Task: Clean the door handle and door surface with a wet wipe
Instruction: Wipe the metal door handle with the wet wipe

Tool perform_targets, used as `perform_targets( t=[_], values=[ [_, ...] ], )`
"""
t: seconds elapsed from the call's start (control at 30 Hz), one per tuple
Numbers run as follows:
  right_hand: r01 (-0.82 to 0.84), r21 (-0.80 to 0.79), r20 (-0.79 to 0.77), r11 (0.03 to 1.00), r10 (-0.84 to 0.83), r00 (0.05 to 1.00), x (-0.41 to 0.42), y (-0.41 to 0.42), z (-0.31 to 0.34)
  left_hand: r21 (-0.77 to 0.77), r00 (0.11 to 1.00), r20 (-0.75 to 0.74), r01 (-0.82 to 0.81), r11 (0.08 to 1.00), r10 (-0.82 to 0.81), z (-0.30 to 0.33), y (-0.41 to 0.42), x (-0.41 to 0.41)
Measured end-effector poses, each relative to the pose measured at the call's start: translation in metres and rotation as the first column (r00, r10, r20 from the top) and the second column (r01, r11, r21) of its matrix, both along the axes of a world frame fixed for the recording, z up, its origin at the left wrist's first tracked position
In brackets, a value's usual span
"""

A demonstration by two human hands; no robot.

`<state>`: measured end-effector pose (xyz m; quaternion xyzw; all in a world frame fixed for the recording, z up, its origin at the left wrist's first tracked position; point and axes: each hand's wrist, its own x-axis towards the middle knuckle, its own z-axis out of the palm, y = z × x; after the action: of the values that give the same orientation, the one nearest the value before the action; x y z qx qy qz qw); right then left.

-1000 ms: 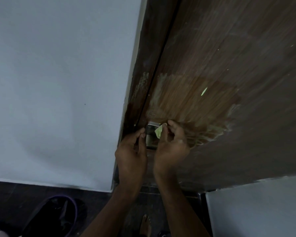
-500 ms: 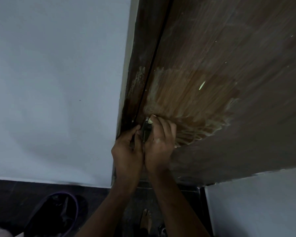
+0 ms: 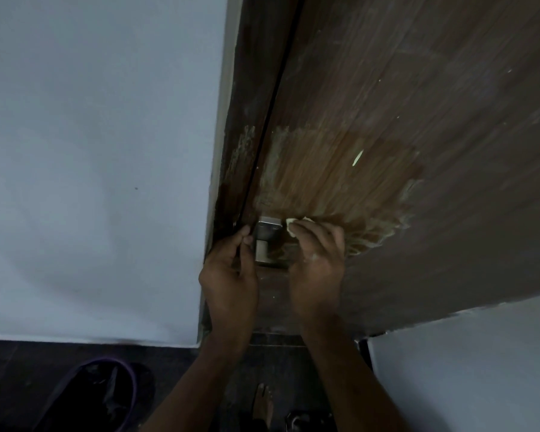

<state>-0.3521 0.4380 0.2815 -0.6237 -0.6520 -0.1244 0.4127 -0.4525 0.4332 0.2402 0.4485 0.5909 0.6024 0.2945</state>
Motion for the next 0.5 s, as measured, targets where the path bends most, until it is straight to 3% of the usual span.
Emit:
perform_targets(
  t=[0.1, 0.27, 0.5],
  values=[
    [0.021, -0.014, 0.014, 1.000, -0.021, 1.000, -0.002, 0.001, -0.003, -0.001, 1.000, 0.007, 0.002, 1.000, -0.002, 0.002, 0.001, 0.002],
    [-0.081, -0.077, 0.013, 0.994, 0.083, 0.997, -0.021, 0.014, -0.011, 0.018, 1.000, -0.017, 0.004, 1.000, -0.004, 0.002, 0.002, 0.001],
    [-0.050, 0.011, -0.010, 0.999, 0.050, 0.999, -0.013, 0.013, -0.015, 0.000, 0.999, -0.038, -0.022, 1.000, 0.022, 0.000, 0.000, 0.000]
  ],
)
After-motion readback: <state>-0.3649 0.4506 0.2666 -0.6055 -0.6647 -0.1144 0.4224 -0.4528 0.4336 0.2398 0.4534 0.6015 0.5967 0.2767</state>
